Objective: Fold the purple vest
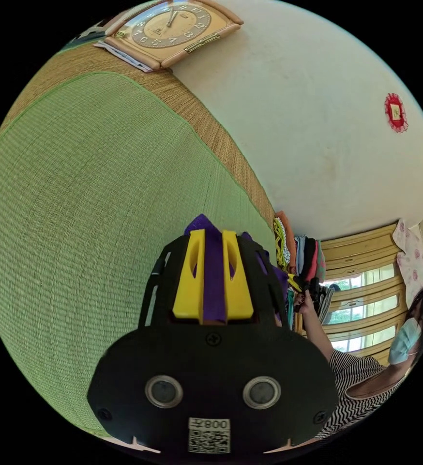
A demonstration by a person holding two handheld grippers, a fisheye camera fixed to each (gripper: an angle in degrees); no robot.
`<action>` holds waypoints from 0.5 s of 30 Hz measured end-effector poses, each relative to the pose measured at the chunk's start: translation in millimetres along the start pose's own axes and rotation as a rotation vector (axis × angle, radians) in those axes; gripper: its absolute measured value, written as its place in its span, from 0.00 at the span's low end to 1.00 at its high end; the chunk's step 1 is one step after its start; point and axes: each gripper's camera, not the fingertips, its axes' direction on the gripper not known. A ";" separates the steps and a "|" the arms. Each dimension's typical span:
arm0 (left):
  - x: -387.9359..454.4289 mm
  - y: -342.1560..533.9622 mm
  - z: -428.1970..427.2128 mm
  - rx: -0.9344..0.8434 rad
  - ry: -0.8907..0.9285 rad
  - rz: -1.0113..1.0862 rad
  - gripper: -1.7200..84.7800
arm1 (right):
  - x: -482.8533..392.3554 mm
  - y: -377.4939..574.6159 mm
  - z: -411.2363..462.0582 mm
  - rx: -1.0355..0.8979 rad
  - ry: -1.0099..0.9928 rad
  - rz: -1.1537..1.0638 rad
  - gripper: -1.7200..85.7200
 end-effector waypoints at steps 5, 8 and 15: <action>14.1 0.0 2.4 0.066 0.103 0.027 0.09 | 6.0 12.2 -3.7 0.078 -0.047 0.014 0.07; 35.1 5.2 23.2 -0.004 0.137 0.088 0.07 | 1.9 23.1 -13.1 0.160 -0.083 0.016 0.07; 96.2 3.3 102.8 -0.231 -0.014 0.309 0.03 | -65.1 37.6 75.0 0.000 0.065 -0.195 0.03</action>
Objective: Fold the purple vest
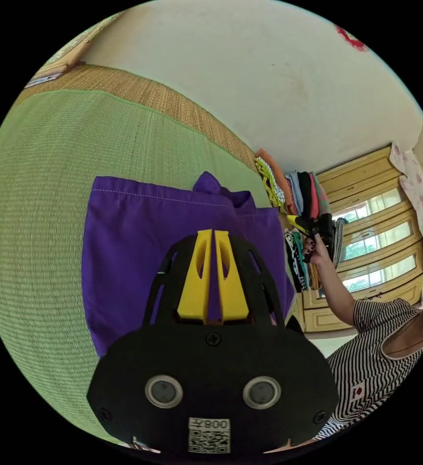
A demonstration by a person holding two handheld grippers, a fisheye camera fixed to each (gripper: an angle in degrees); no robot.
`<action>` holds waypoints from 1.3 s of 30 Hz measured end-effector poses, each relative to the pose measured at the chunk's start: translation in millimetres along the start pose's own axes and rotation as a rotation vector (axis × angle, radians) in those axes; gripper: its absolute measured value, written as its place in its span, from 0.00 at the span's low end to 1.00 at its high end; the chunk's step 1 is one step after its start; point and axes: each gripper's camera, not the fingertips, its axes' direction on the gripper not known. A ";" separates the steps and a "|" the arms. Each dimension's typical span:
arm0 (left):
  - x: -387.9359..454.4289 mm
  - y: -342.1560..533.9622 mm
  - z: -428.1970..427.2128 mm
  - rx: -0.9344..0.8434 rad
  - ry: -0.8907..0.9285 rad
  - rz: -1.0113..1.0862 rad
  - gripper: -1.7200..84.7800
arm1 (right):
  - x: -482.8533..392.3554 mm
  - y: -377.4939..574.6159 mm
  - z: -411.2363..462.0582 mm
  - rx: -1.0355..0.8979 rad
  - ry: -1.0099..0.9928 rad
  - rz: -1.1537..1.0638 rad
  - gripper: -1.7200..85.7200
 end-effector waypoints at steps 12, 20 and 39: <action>15.6 -32.0 60.0 -0.058 -0.395 0.019 0.02 | -52.2 35.7 114.5 -0.079 0.464 -0.262 0.02; 74.5 -24.9 83.6 0.004 -0.258 0.153 0.02 | -64.5 45.8 109.7 -0.034 0.467 -0.199 0.02; 77.6 15.0 149.1 -0.164 -0.253 0.167 0.02 | -113.3 139.0 133.8 -0.174 0.360 -0.239 0.02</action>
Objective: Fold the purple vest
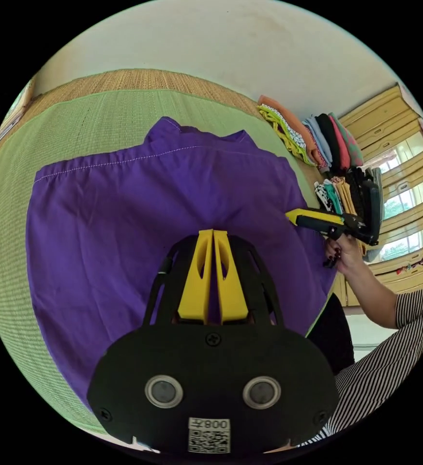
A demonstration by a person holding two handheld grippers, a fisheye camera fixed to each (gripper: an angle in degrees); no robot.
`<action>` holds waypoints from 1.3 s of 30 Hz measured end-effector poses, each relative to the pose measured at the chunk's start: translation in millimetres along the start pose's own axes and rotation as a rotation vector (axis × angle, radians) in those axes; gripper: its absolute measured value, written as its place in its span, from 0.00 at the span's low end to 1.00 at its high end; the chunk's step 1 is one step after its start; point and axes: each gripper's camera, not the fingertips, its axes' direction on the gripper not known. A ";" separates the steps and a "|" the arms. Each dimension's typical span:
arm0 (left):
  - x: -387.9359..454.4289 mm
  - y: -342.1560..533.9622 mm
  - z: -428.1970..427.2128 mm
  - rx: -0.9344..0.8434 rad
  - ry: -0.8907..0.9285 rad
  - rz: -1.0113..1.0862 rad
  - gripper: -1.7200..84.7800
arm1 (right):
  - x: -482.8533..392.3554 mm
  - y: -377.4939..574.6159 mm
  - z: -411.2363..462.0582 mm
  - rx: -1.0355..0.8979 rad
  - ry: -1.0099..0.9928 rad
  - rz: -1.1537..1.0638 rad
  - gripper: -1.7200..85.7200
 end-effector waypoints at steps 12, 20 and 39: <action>41.1 47.4 -11.3 0.030 0.047 -0.001 0.02 | -3.9 60.4 -52.7 0.076 -0.111 0.110 0.02; 51.4 74.4 25.3 -0.087 0.018 -0.054 0.02 | -7.6 118.3 -46.5 -0.053 -0.110 0.181 0.02; 117.5 145.2 18.7 -0.041 -0.008 -0.062 0.02 | 35.6 226.4 -126.5 0.055 -0.170 0.386 0.02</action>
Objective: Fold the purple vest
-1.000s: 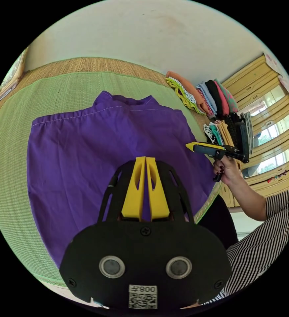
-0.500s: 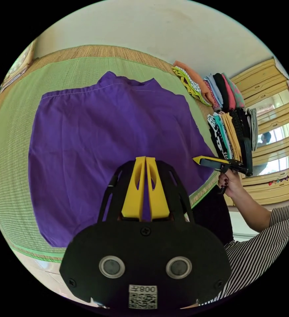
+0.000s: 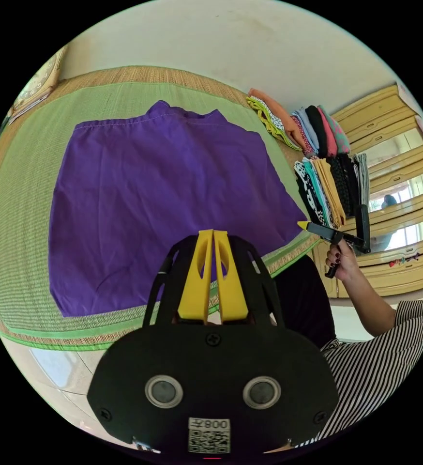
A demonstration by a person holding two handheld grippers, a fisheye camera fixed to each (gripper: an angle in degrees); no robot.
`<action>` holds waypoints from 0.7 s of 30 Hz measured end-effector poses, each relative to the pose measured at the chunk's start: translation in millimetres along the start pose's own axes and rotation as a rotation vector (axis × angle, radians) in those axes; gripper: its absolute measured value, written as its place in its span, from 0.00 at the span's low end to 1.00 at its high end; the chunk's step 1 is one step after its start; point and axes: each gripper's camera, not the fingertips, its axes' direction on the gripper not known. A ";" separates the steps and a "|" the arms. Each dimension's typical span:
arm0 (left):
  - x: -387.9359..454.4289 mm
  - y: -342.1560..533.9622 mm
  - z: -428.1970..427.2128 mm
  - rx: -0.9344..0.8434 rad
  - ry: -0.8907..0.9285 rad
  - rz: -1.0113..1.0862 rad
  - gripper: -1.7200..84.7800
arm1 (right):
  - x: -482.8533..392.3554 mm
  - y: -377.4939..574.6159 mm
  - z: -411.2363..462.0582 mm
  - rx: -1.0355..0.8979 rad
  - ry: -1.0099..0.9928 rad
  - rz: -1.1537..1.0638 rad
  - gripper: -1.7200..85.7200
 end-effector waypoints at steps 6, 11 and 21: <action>11.4 26.0 33.0 -0.132 -0.062 -0.009 0.02 | 62.0 41.9 -30.2 0.085 -0.061 0.180 0.05; 23.0 39.1 40.6 -0.113 -0.042 -0.048 0.02 | 86.4 58.3 -46.3 0.155 -0.140 0.228 0.10; 84.0 47.1 62.6 -0.130 -0.032 0.056 0.02 | 102.0 51.0 -37.5 0.088 -0.131 0.143 0.10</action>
